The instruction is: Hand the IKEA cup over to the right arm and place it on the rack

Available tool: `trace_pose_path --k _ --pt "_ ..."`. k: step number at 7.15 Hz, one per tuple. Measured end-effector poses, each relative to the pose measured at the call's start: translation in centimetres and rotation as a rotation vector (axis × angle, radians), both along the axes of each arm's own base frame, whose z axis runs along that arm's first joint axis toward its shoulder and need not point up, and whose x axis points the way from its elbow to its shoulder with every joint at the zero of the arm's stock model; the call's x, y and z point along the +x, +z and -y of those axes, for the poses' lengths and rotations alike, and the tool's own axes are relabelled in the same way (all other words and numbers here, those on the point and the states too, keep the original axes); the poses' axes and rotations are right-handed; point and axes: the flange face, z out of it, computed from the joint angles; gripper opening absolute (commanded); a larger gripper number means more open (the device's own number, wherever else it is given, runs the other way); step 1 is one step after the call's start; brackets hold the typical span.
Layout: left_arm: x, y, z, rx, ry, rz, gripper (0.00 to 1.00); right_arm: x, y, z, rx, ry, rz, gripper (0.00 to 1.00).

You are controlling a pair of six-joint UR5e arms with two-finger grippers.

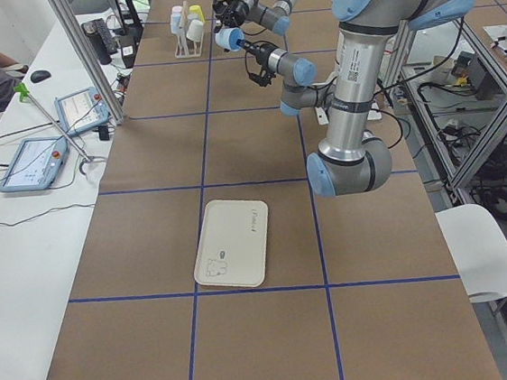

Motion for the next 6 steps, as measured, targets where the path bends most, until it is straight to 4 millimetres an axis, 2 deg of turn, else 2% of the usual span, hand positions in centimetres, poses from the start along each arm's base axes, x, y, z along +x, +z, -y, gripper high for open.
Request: trace_pose_path --k 6 --pt "-0.55 0.24 0.28 0.045 -0.048 0.053 1.0 0.33 0.06 0.7 -0.012 0.038 0.016 0.0"
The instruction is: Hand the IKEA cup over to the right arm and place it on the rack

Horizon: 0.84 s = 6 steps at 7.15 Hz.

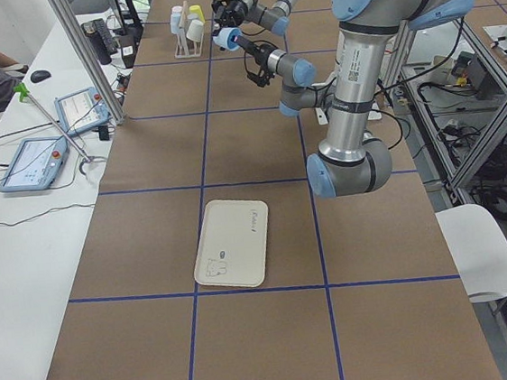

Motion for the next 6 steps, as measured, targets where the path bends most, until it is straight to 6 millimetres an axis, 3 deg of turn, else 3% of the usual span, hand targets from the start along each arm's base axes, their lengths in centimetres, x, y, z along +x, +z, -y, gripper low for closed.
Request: trace_pose_path --k 2,4,6 --pt "0.0 0.0 0.0 0.009 -0.007 0.01 1.0 1.2 0.6 2.0 -0.02 0.07 -0.007 0.0" --pt "0.0 0.0 0.0 0.03 -0.026 0.038 1.0 2.8 2.2 5.3 -0.028 0.149 -0.058 0.0" --pt "0.3 0.2 0.0 0.113 -0.101 0.168 1.0 3.4 4.1 8.1 0.053 0.268 -0.222 0.0"
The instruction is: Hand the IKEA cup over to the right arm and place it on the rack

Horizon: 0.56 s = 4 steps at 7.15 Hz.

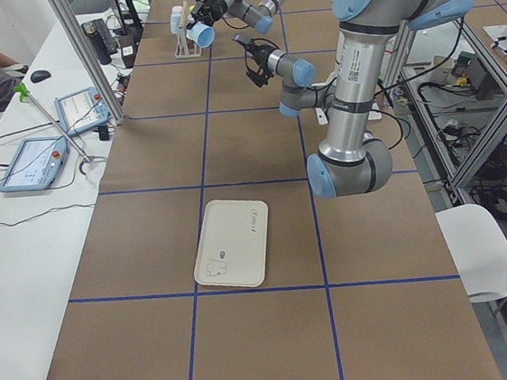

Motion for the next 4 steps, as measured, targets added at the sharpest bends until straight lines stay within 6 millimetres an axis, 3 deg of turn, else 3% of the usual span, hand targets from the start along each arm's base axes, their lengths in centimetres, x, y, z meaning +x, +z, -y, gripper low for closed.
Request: trace_pose_path --k 2,4 --pt "0.9 -0.1 0.6 0.079 -0.084 0.222 1.0 2.1 1.3 3.5 -0.003 0.121 -0.178 0.0" --pt "1.2 -0.3 2.5 0.114 -0.119 0.44 1.0 4.9 2.6 7.0 -0.023 0.236 -0.403 0.0"
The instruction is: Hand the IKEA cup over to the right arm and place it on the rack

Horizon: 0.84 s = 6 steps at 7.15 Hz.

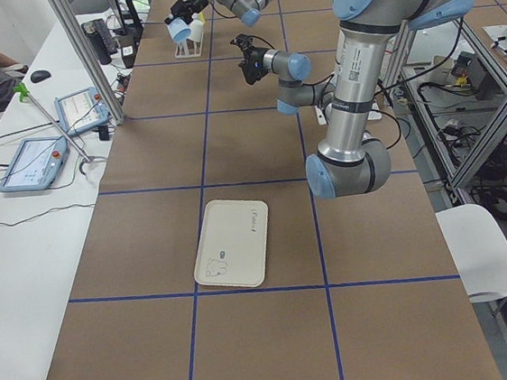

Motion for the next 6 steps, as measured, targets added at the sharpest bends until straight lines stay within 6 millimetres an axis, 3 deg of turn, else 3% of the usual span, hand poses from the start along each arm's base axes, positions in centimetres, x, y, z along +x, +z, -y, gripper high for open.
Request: trace_pose_path --k 2,4,6 --pt "-0.8 -0.1 3.3 -0.024 0.008 0.221 1.0 2.0 1.5 2.7 -0.044 0.105 -0.226 0.0" --pt "-3.3 -1.2 5.3 -0.021 0.04 0.493 1.0 3.7 3.1 4.6 -0.061 0.153 -0.46 0.0" --pt "-5.8 -0.9 7.0 -0.025 0.108 0.729 1.0 5.6 4.7 6.4 -0.068 0.154 -0.648 0.0"
